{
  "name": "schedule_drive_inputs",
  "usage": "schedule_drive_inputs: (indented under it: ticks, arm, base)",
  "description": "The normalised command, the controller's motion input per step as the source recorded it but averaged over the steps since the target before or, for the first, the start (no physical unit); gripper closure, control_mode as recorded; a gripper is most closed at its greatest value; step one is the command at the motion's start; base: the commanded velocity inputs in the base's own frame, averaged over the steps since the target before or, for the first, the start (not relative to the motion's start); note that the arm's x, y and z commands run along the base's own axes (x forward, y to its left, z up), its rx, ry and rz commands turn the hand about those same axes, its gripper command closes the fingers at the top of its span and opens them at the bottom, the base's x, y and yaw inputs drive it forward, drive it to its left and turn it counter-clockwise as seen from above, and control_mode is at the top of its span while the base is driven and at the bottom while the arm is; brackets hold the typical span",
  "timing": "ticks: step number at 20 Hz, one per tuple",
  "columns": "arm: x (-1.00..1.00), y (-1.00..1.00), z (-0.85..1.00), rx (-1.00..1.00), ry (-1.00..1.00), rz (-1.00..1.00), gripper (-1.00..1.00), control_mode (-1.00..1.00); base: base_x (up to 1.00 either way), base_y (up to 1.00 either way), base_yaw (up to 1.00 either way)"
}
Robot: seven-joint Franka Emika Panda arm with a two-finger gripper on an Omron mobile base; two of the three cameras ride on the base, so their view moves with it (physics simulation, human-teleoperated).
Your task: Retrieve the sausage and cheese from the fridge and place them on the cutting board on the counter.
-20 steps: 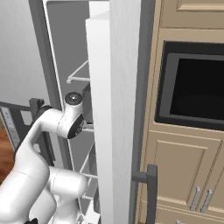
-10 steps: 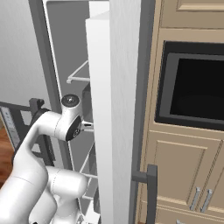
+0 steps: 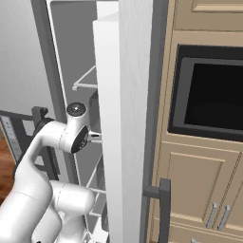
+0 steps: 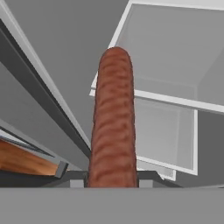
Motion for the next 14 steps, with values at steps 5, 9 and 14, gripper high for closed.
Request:
schedule_drive_inputs:
  ticks: [5, 9, 14]
  arm:
    - [0.0, 0.0, 0.0, 0.0, 0.0, 0.0, 1.0, 1.0]
    - [0.0, 0.0, 0.0, 0.0, 0.0, 0.0, 1.0, 1.0]
    - [0.0, 0.0, 0.0, 0.0, 0.0, 0.0, 1.0, 1.0]
  base:
    - [0.0, 0.0, 0.0]
    - [-0.47, 0.0, 0.0]
    - [-0.83, 0.13, 0.0]
